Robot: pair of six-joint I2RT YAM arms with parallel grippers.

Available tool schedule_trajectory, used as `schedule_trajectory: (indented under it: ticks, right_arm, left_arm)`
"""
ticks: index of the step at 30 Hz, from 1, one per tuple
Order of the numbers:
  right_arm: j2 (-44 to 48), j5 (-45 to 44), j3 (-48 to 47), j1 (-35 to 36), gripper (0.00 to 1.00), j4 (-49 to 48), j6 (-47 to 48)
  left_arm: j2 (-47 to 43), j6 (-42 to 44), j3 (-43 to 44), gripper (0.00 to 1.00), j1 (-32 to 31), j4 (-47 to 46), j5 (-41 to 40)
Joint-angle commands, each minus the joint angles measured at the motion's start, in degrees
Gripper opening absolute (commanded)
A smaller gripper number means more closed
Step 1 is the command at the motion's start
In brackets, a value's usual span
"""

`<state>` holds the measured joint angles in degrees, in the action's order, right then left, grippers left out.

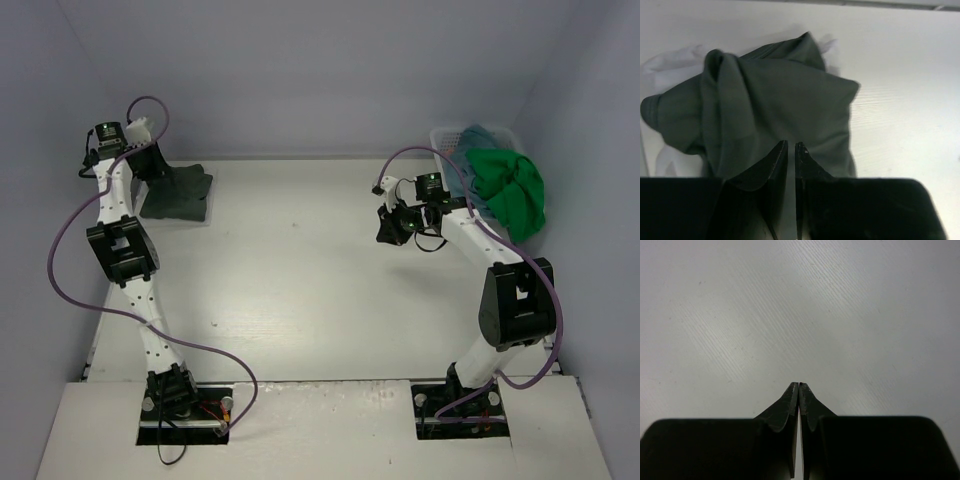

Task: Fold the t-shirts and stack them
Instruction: Grab the tshirt from the pile

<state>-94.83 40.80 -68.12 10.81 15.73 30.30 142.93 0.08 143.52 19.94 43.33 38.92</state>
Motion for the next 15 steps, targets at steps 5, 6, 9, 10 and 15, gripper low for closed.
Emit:
schedule_trajectory:
  ticks: [5,6,9,10,15]
  right_arm:
    - [1.5,1.7,-0.5,-0.4,0.00,0.3,0.7]
    - [1.5,1.6,-0.6,-0.4,0.00,0.3,0.8]
    - [1.5,1.7,-0.4,-0.5,0.00,0.3,0.8]
    - [1.4,1.6,-0.4,-0.5,0.00,0.4,0.8]
    - [1.1,1.7,-0.4,-0.8,0.00,0.3,0.8]
  left_arm:
    - [-5.6,6.3,-2.1,0.07,0.3,-4.6,-10.5]
    - [-5.6,6.8,-2.4,0.07,0.1,-4.9,-11.0]
    - [-5.6,7.7,-3.2,0.06,-0.1,-6.6,-13.6]
    - [-5.6,7.8,-3.7,0.06,-0.3,-7.2,-14.5]
    - [-6.8,8.9,-8.1,0.06,-1.1,-12.4,-18.6]
